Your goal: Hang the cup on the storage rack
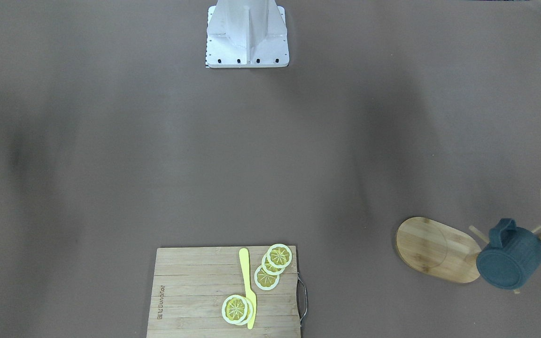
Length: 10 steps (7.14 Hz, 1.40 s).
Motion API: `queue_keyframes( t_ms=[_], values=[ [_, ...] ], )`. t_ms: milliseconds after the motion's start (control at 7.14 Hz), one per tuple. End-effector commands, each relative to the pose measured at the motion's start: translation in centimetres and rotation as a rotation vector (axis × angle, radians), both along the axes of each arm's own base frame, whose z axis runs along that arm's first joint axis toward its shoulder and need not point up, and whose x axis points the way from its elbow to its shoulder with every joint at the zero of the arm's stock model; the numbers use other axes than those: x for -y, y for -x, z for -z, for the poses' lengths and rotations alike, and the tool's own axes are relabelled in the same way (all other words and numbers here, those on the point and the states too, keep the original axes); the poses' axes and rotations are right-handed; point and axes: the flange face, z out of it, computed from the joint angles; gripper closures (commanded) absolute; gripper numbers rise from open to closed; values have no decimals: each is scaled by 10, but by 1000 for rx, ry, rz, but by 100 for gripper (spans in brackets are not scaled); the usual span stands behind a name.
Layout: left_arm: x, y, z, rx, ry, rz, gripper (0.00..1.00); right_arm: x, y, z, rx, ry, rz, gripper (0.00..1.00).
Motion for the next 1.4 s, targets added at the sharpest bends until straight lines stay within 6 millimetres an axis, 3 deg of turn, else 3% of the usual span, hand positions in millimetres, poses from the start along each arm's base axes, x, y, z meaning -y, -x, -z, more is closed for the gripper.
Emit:
queue_keyframes(
  t_ms=[0, 140, 420, 840, 1260],
  values=[
    [23, 21, -41, 425, 326, -107, 2, -21, -30, -41, -15, 17, 16, 0],
    [33, 25, -52, 444, 427, -218, 2, -30, -46, -54, -11, 38, -4, 0],
    [48, 71, -81, 349, 632, -536, 2, -43, -79, -74, -18, 49, -23, 0],
    [56, 49, -115, 169, 857, -825, 2, -68, -113, -95, 31, 102, -80, 0],
    [49, 31, -189, 53, 879, -1052, 2, -81, -129, -113, 40, 123, -75, 0]
  ],
)
